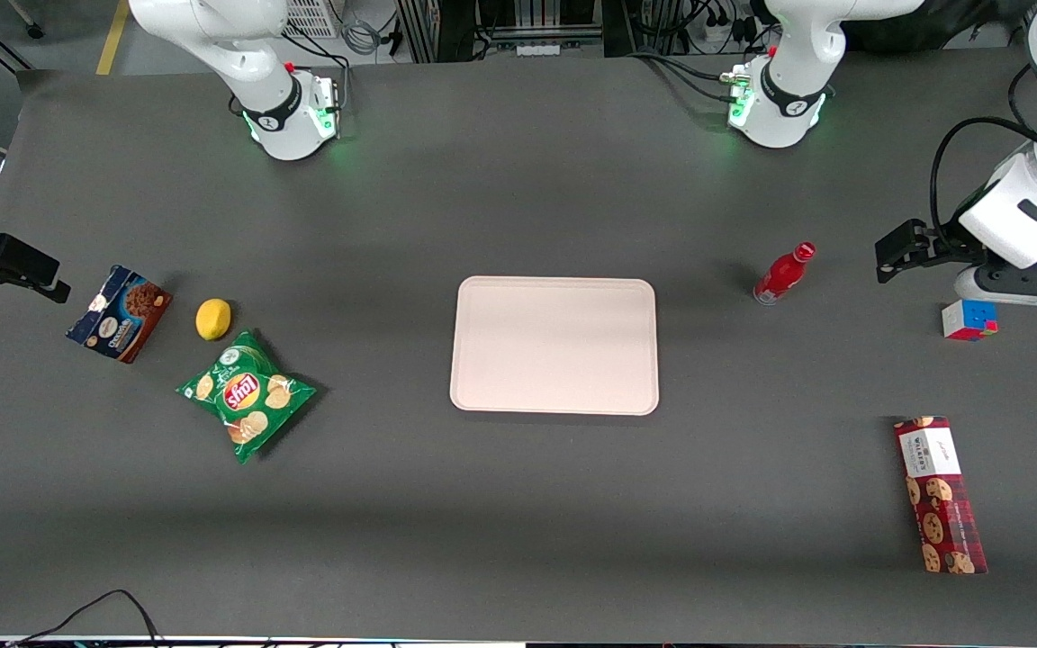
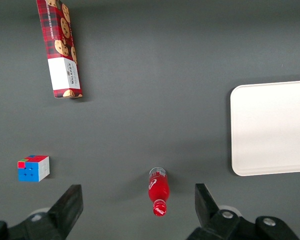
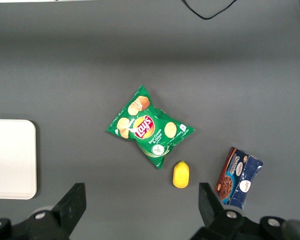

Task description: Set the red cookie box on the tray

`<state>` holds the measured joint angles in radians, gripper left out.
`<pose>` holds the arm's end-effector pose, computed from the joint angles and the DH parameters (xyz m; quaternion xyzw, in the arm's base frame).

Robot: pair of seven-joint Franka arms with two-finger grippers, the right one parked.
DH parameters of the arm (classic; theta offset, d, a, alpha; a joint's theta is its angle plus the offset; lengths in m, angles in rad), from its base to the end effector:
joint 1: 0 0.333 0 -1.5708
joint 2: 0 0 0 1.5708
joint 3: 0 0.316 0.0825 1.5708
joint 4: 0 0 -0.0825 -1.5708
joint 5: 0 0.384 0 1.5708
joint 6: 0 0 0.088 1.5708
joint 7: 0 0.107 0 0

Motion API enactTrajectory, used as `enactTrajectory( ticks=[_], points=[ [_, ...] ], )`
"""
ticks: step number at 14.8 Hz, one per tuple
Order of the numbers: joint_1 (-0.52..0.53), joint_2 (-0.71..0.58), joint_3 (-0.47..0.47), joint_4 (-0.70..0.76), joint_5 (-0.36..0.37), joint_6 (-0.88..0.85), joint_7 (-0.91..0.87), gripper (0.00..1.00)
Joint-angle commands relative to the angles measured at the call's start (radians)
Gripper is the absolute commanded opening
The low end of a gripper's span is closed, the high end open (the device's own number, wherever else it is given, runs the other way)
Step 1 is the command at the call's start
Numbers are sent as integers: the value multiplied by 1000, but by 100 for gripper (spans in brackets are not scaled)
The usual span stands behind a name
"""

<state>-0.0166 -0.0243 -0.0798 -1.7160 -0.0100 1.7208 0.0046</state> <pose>0.5543 -0.0550 0.5821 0.9986 -0.0498 0.0143 0.0046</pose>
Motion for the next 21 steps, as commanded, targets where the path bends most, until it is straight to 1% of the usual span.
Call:
enactTrajectory(
  ticks=[1, 13, 16, 18, 21],
  points=[
    [-11, 17, 8, 27, 13, -6, -8, 100],
    [-11, 21, 8, 35, 15, -6, -12, 100],
    [-6, 27, 8, 44, 22, -6, -15, 100],
    [-3, 33, 8, 49, 48, -6, -18, 100],
    [0, 33, 9, 56, 50, -9, -6, 100]
  ],
)
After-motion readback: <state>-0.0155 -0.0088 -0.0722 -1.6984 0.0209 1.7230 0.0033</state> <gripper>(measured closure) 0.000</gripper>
